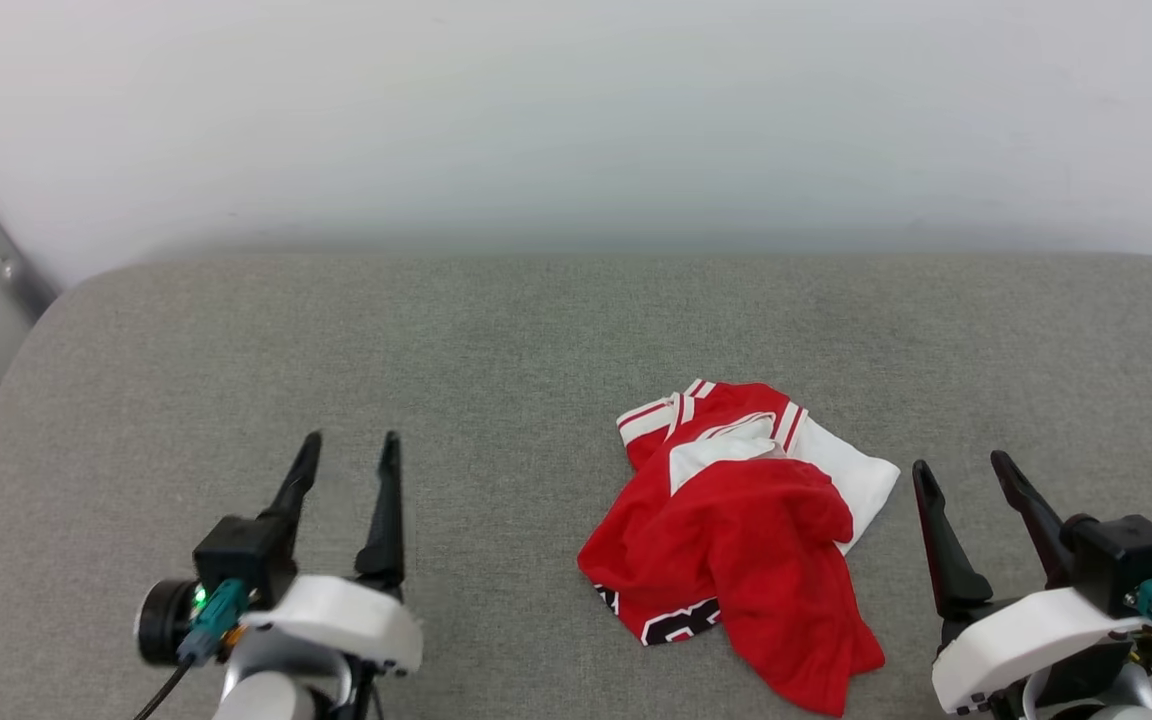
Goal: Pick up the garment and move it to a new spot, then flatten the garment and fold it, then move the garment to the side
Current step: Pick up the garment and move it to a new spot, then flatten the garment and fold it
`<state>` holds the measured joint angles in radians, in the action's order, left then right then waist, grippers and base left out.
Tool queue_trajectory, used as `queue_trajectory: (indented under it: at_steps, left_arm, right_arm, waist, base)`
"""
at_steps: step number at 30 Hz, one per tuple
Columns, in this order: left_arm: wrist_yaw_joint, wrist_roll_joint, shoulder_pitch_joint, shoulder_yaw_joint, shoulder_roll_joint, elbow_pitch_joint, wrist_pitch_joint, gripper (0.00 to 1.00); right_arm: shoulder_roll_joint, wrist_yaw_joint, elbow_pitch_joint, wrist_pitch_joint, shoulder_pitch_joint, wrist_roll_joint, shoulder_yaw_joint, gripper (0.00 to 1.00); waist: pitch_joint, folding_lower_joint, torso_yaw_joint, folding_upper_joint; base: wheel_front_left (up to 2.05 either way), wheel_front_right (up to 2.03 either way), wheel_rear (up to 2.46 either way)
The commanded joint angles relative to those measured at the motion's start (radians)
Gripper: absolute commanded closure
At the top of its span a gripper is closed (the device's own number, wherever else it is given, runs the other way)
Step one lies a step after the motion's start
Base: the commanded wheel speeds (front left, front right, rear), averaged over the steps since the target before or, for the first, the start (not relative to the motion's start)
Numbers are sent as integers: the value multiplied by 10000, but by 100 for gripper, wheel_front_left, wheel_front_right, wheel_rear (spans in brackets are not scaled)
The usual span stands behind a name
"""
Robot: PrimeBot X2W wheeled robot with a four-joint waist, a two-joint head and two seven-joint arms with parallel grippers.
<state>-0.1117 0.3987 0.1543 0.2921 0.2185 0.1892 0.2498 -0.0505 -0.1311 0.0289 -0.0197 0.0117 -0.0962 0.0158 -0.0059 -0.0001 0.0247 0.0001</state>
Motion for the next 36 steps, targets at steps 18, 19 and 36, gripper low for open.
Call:
queue_trajectory:
  at_steps: [18,19,36]
  left_arm:
    - [-302,15,-1329,84,541,-1040,-532,0]
    - [-297,28,-1330,92,548,-1044,-565,0]
    - [1072,356,1523,1365,232,-827,-2690,0]
  right_arm:
    - [4,7,184,-136,495,-119,8,0]
    - [4,7,186,-131,487,-117,0,0]
    - [3,7,250,-142,-69,-105,-142,0]
  waist:
    - [-298,1,-116,-1]
    - [-297,1,-119,-1]
    - [597,1,-434,-1]
  base:
    - [0,0,0]
    - [0,0,0]
    - [0,0,0]
